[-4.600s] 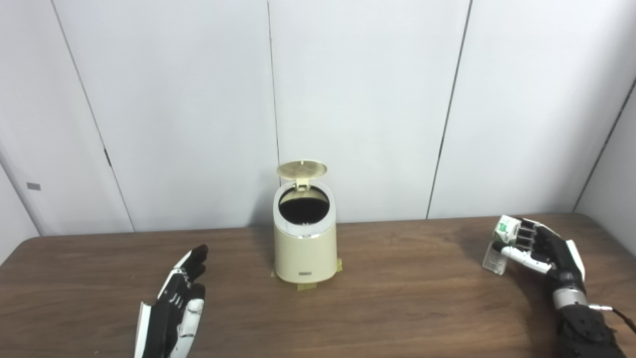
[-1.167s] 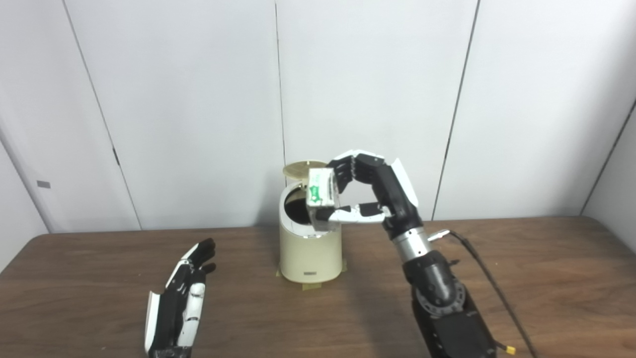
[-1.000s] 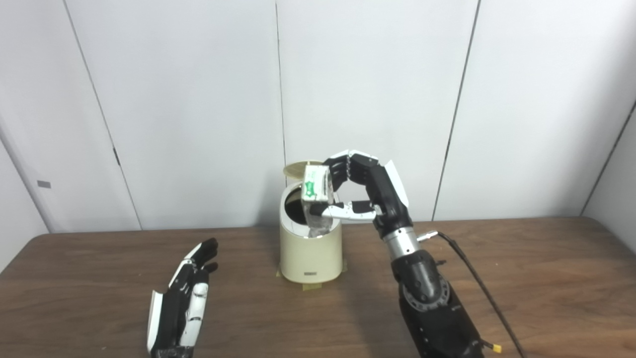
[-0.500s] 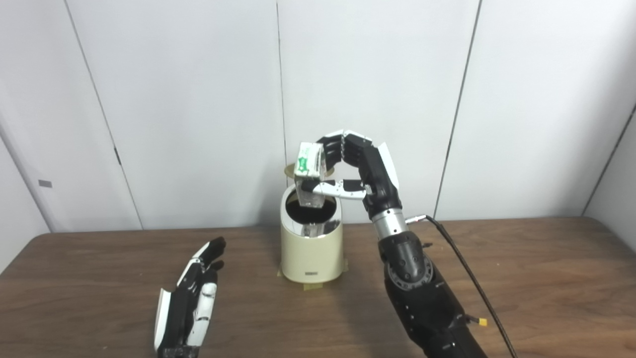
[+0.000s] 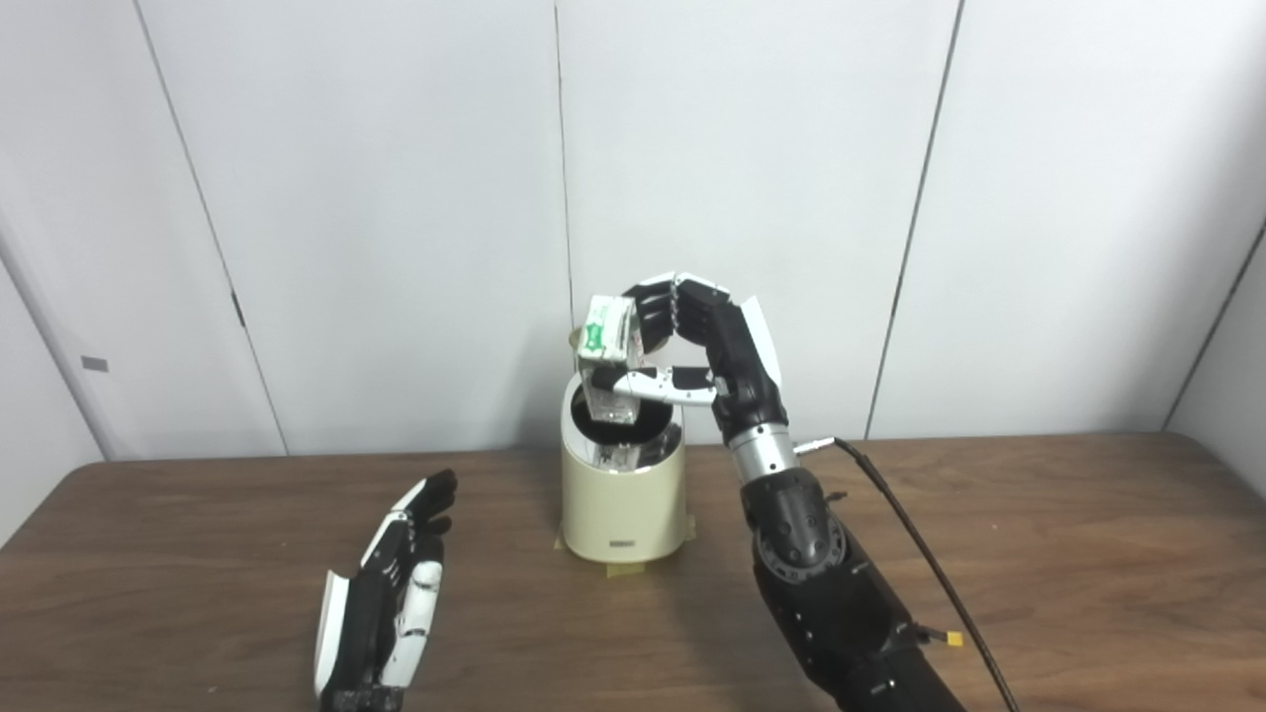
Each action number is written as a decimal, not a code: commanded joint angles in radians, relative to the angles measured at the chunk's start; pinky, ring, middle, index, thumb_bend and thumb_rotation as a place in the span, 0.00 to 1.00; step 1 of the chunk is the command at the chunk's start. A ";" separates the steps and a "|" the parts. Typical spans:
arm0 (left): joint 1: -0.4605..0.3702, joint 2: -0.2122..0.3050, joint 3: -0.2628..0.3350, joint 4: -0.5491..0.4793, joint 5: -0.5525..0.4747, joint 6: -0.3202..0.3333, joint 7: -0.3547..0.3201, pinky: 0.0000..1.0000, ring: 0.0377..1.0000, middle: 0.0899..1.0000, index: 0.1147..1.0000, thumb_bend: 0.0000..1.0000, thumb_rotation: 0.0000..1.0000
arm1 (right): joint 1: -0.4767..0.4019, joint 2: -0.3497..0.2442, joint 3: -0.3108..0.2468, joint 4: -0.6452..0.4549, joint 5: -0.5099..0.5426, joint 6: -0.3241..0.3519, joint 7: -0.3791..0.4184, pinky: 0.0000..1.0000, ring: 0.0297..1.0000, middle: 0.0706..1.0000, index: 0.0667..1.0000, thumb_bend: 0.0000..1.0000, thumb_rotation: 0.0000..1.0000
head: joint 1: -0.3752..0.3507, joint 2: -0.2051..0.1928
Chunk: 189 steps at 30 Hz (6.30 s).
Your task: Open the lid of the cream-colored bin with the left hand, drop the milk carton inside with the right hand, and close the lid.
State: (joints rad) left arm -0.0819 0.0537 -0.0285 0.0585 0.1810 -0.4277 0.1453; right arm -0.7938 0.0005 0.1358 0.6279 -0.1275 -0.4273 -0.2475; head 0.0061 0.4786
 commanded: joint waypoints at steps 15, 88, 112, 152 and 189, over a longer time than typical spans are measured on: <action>0.102 -0.003 -0.025 0.056 0.052 -0.033 0.013 0.82 0.85 0.85 0.83 0.32 0.81 | -0.062 -0.033 0.055 -0.015 -0.004 -0.043 -0.060 0.40 0.42 0.44 0.48 0.51 0.00 | 0.021 0.009; 0.141 -0.002 -0.090 0.015 0.081 -0.036 0.053 0.78 0.84 0.84 0.82 0.29 0.68 | -0.143 -0.187 0.535 0.076 -0.129 -0.043 -0.437 0.46 0.45 0.45 0.43 0.52 0.00 | 0.095 -0.015; 0.144 -0.007 -0.088 0.014 0.136 -0.038 0.063 0.79 0.84 0.82 0.80 0.34 0.76 | -0.232 -0.240 0.801 0.141 -0.179 -0.043 -0.681 0.43 0.44 0.46 0.43 0.51 0.00 | 0.096 -0.031; 0.146 -0.018 -0.099 0.016 0.157 -0.038 0.075 0.81 0.85 0.83 0.81 0.35 0.77 | -0.245 -0.208 0.799 0.226 -0.140 -0.043 -0.696 0.44 0.44 0.45 0.44 0.52 0.00 | 0.120 -0.032; 0.156 -0.010 -0.106 0.002 0.161 -0.033 0.089 0.80 0.85 0.82 0.79 0.38 0.77 | -0.220 -0.188 0.747 0.249 -0.123 -0.043 -0.669 0.48 0.46 0.47 0.42 0.51 0.00 | 0.121 -0.030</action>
State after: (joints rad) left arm -0.0468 0.0644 -0.1156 -0.0107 0.3225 -0.4364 0.2303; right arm -0.9611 -0.1781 0.9059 0.9040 -0.2584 -0.4466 -0.9014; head 0.1258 0.4479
